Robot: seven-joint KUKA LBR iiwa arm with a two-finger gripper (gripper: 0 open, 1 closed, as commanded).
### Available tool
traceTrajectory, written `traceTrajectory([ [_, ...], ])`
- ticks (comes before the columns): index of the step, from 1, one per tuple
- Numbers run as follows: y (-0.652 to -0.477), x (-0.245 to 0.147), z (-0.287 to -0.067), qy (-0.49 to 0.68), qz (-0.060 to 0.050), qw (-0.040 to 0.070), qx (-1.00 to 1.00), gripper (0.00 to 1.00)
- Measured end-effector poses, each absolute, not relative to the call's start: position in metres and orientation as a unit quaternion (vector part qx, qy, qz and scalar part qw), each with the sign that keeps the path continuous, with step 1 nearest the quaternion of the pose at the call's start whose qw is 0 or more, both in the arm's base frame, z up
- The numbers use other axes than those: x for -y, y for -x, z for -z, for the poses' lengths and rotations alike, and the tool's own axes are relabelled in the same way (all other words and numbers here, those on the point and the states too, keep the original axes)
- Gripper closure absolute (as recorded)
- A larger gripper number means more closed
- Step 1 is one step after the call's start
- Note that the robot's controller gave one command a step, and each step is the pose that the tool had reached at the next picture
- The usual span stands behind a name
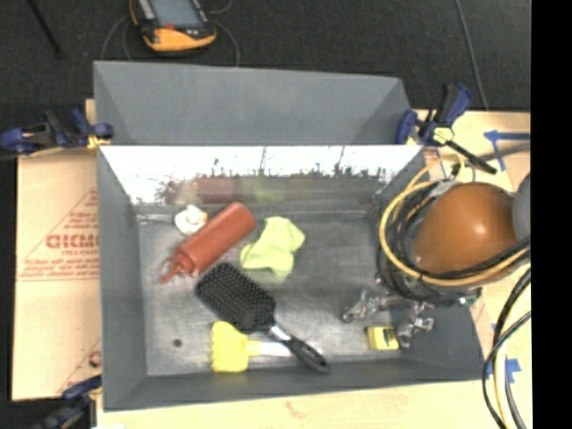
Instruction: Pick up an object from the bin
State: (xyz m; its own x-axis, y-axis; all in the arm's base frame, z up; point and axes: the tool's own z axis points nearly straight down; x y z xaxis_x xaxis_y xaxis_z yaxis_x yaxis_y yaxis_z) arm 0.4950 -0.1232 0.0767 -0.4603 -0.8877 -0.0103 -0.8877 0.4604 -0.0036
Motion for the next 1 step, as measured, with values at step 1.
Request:
traceTrajectory([
  [1,-0.4871,0.1074,-0.0737,0.581,0.0,0.002,-0.814,0.0],
])
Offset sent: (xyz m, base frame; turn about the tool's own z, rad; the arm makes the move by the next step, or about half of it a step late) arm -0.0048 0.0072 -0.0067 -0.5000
